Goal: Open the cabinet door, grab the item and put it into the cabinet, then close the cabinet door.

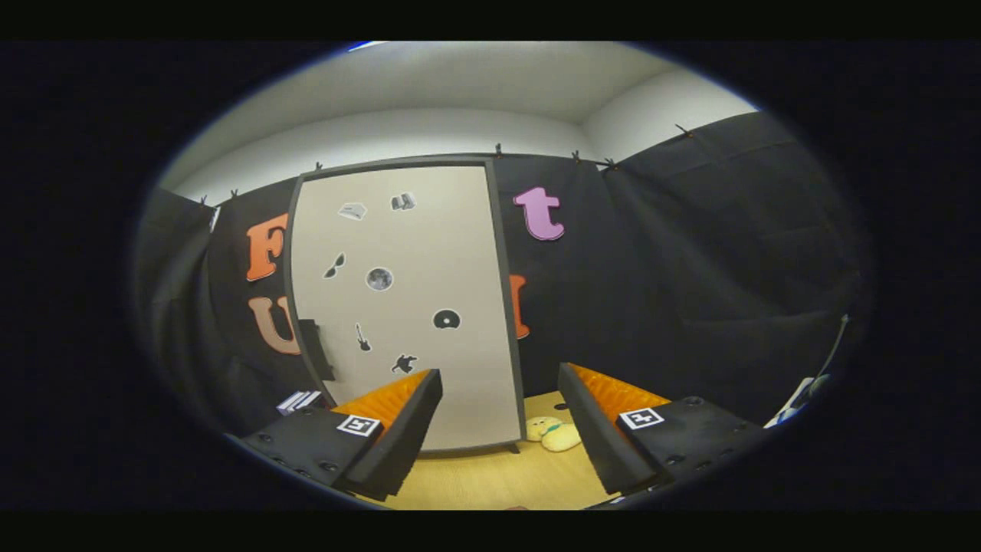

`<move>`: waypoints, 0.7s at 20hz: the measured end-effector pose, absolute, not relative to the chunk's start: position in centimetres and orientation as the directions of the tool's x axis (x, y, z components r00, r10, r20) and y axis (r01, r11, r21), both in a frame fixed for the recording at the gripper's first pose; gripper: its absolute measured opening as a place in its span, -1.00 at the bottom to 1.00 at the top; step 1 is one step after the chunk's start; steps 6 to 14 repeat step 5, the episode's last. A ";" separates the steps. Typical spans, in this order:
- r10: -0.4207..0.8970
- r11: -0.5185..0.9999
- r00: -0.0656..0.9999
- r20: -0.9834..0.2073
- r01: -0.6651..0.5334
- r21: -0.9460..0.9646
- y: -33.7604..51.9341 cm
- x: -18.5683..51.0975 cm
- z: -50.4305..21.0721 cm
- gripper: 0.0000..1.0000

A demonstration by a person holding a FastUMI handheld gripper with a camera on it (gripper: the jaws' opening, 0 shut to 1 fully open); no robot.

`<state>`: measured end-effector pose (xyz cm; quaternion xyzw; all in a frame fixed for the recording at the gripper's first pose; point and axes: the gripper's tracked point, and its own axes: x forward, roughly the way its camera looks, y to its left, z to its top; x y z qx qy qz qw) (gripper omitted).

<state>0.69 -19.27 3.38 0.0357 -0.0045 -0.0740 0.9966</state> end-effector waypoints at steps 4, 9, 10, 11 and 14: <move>-0.155 0.985 0.988 -0.001 0.154 0.078 -20.2 0.7 2.9 0.96; -0.153 0.985 0.988 -0.004 0.153 0.079 -20.2 0.6 2.7 0.96; -0.153 0.985 0.988 -0.004 0.153 0.079 -20.2 0.6 2.7 0.96; -0.153 0.985 0.988 -0.004 0.153 0.079 -20.2 0.6 2.7 0.96; -0.153 0.985 0.988 -0.004 0.153 0.079 -20.2 0.6 2.7 0.96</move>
